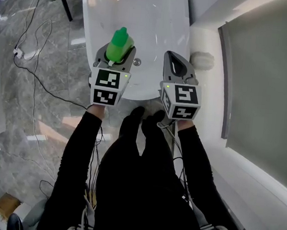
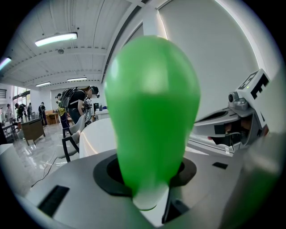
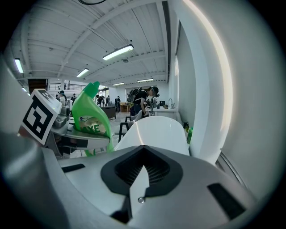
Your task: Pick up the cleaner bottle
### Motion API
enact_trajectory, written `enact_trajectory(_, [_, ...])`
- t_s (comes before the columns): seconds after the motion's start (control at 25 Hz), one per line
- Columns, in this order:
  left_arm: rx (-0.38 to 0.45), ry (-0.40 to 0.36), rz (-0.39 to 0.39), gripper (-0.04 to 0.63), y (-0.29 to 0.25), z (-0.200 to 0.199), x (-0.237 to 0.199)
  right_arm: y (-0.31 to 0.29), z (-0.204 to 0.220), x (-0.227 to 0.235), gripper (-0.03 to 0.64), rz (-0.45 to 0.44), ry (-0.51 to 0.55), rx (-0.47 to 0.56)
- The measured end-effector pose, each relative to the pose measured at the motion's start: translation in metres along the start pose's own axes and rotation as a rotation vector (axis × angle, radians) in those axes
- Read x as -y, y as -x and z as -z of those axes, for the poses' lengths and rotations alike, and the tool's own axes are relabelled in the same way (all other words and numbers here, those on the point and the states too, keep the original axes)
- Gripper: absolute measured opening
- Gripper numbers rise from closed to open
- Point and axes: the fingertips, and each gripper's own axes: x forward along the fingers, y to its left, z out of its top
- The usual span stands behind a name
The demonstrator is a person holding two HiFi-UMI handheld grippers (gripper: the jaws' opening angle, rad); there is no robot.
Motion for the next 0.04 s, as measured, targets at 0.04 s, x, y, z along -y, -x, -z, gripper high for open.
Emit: enact_trajectory(0.04, [-0.001,-0.001,0.001,0.188,0.0004,0.0000,0.0007,0.0010,0.0001,0.0002,0.002,0.000,-0.001,0.001])
